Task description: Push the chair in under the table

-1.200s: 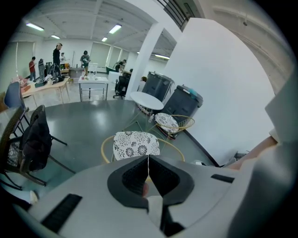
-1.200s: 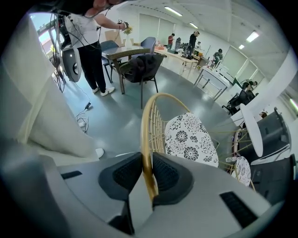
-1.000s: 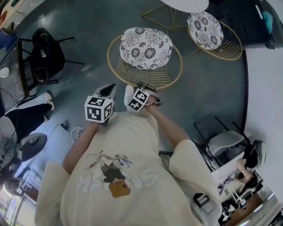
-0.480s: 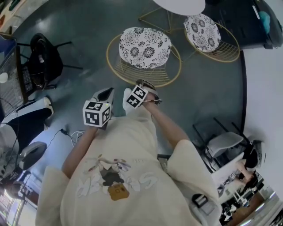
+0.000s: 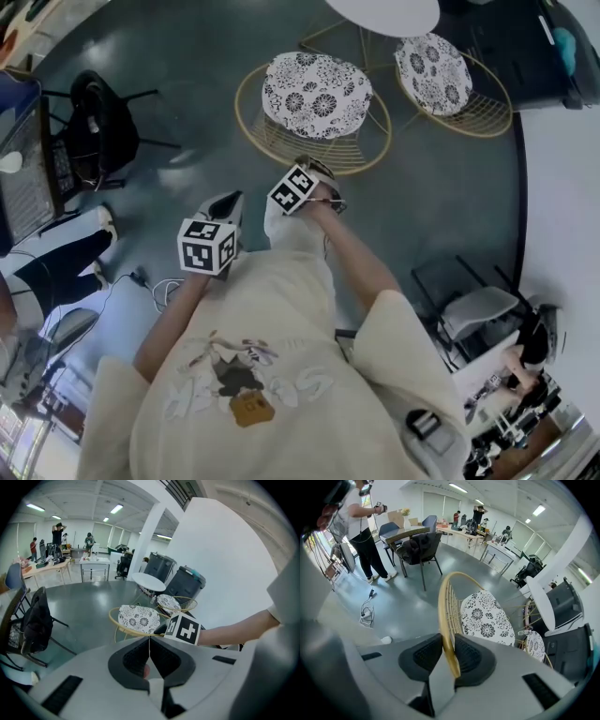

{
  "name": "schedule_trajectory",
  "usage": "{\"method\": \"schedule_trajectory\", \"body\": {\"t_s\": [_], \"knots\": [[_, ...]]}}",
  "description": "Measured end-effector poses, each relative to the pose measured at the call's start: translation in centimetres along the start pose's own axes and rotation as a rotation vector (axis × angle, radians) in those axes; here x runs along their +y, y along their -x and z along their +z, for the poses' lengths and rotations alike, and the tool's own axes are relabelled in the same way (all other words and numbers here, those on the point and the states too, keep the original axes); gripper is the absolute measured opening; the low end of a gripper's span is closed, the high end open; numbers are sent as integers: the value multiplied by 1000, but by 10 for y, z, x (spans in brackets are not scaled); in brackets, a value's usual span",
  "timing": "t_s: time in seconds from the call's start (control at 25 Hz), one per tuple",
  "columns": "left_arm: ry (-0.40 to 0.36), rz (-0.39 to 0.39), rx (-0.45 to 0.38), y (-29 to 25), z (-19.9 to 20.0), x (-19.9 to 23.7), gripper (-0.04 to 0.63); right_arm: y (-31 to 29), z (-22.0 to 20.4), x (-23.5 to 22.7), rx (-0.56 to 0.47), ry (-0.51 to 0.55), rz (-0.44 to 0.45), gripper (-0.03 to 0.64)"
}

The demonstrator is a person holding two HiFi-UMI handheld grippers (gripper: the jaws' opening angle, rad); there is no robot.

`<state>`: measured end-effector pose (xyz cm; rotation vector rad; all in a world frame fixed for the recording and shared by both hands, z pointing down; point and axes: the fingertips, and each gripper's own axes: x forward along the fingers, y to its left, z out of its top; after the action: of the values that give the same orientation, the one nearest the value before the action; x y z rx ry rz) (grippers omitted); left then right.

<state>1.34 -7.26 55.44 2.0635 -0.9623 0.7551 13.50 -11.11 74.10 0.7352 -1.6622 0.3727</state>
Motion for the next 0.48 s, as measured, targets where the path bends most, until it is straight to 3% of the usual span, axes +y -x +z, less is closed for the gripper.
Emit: {"method": "schedule_trajectory", "body": {"t_s": [0.48], "knots": [[2, 18, 0, -2, 6, -2, 11, -12, 10, -67, -6, 6, -64, 83]]}}
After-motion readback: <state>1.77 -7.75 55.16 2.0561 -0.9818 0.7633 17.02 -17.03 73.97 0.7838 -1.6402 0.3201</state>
